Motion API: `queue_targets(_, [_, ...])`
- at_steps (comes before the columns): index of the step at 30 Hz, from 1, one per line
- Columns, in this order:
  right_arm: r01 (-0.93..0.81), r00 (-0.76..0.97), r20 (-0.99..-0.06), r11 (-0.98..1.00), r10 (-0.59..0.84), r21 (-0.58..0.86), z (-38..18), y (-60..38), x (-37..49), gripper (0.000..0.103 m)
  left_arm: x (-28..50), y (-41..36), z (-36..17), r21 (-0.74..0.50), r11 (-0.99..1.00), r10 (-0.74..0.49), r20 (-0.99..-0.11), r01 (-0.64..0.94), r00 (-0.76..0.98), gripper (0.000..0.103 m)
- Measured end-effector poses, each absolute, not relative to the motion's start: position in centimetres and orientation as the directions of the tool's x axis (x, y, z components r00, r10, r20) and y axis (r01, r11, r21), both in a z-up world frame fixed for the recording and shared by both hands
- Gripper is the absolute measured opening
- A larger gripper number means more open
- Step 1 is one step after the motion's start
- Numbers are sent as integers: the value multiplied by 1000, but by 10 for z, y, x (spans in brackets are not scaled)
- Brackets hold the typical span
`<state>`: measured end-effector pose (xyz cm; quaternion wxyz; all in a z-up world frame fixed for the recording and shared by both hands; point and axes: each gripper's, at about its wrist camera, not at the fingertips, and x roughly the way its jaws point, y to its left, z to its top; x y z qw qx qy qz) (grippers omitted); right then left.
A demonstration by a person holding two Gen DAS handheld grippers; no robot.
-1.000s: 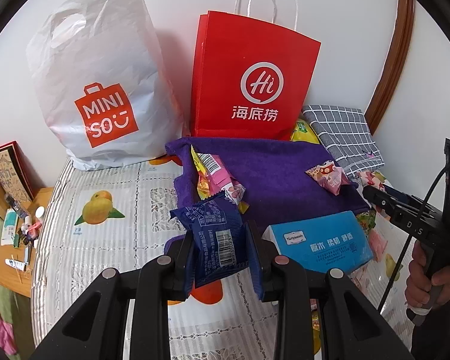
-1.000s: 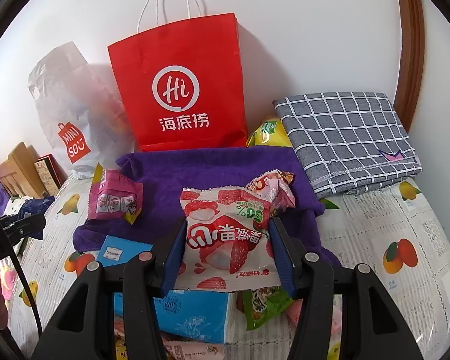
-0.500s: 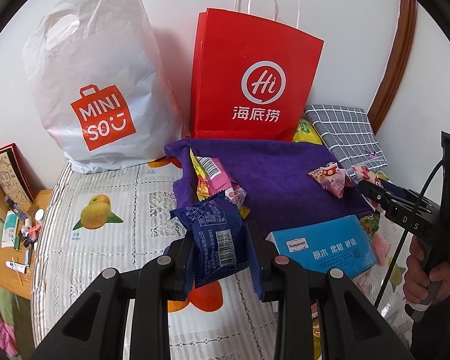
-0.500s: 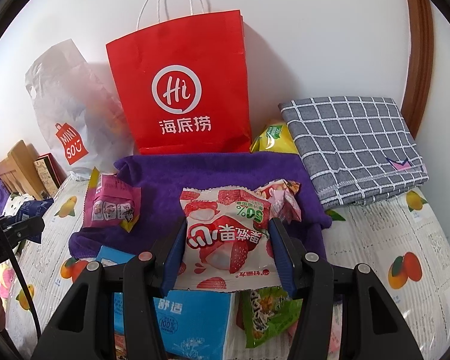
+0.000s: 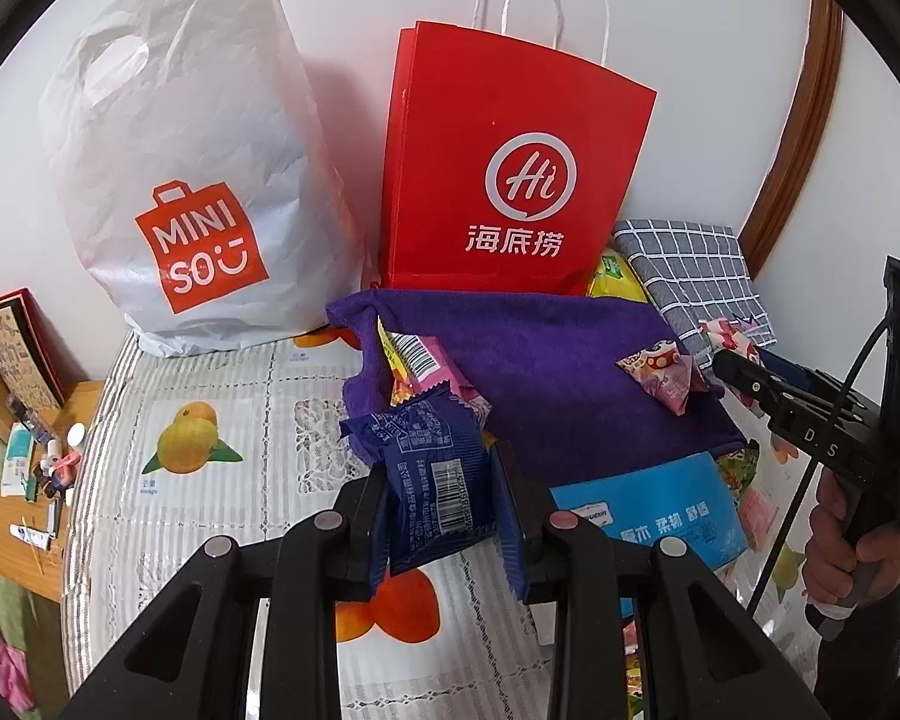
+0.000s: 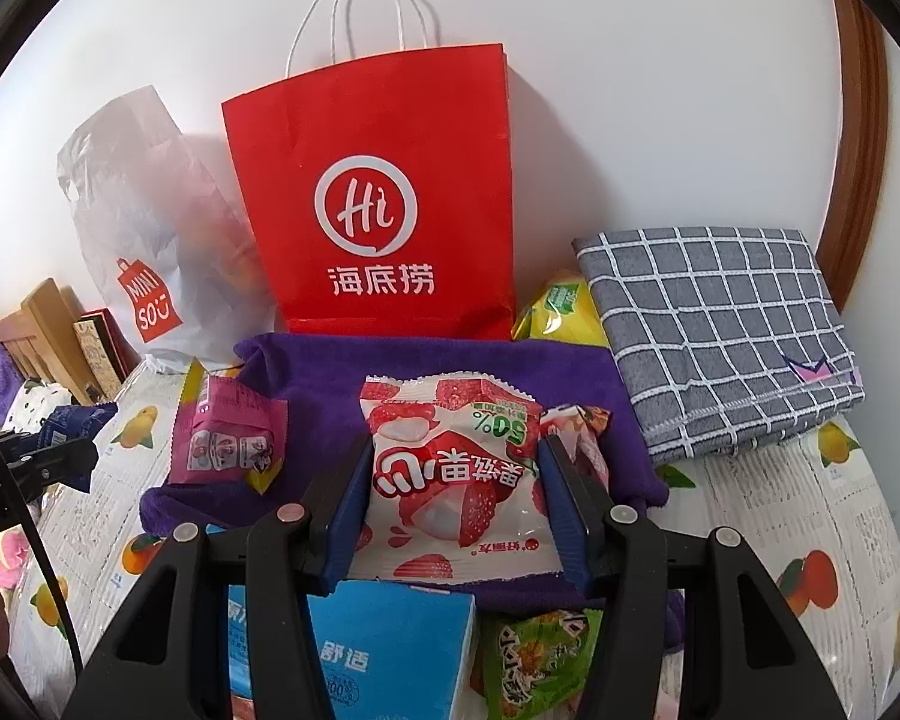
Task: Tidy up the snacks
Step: 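Lower both snacks onto the purple towel and open both tools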
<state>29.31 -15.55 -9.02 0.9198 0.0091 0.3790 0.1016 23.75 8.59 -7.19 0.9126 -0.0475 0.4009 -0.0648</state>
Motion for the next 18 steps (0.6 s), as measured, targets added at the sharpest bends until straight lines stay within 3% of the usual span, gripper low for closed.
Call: queue_targets(18, [-188,708,-668,973,230,136,-102,-151,311,53,249,77,-70,-155,986,-161,-743,68,650,28])
